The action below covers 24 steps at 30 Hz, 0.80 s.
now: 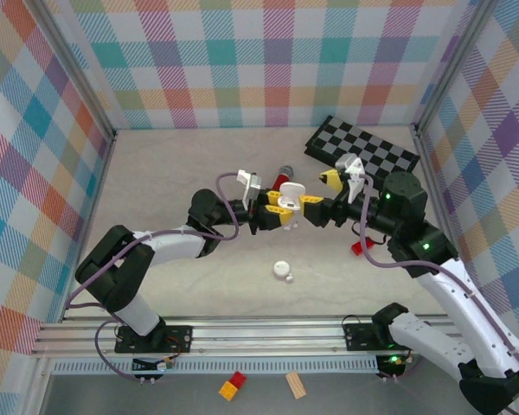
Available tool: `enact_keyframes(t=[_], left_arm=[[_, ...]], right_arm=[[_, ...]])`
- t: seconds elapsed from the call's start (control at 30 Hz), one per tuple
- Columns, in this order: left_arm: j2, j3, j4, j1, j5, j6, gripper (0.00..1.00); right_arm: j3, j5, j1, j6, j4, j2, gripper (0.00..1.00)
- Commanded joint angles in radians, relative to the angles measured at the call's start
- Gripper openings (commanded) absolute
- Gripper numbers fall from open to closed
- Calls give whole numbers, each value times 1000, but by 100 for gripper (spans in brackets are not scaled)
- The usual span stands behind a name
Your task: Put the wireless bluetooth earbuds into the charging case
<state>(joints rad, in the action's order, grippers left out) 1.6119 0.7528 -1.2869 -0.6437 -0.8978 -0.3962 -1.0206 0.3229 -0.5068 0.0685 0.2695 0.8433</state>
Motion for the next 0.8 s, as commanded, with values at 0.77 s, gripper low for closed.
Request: enact_keyframes(t=[0.77], left_arm=[[-154, -218, -54, 122, 122, 122, 32]], right_arm=[[224, -13, 150, 491, -121, 482, 78]])
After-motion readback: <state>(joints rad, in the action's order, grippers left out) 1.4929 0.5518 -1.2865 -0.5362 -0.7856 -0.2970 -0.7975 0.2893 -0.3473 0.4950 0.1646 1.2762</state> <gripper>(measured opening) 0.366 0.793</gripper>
